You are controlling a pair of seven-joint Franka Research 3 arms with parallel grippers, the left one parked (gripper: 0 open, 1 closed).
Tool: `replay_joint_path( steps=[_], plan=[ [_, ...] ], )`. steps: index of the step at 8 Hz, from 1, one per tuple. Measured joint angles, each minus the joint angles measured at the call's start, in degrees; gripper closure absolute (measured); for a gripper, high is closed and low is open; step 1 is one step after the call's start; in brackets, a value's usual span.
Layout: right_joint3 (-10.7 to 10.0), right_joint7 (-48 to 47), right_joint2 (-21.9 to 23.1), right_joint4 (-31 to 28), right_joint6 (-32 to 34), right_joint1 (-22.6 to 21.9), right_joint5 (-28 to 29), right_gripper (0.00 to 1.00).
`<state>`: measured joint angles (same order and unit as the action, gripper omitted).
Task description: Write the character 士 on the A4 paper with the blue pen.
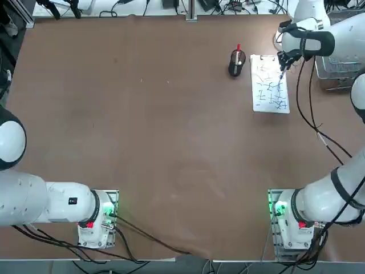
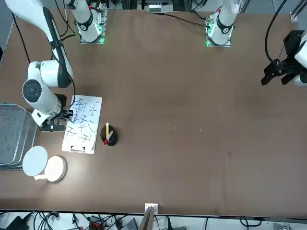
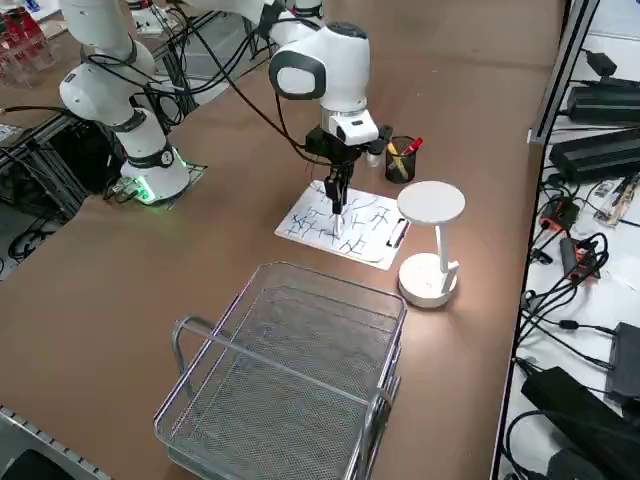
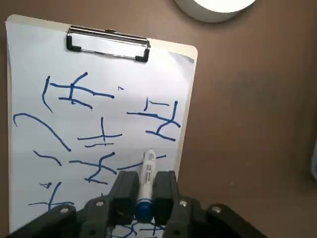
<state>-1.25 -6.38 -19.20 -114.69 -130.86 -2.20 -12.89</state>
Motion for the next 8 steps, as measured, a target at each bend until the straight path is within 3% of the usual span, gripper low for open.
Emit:
replay_joint_path(
  steps=[8],
  plan=[
    [0.14, -1.28, -0.02, 0.0, -0.22, -0.03, 0.05, 0.79]
  ],
)
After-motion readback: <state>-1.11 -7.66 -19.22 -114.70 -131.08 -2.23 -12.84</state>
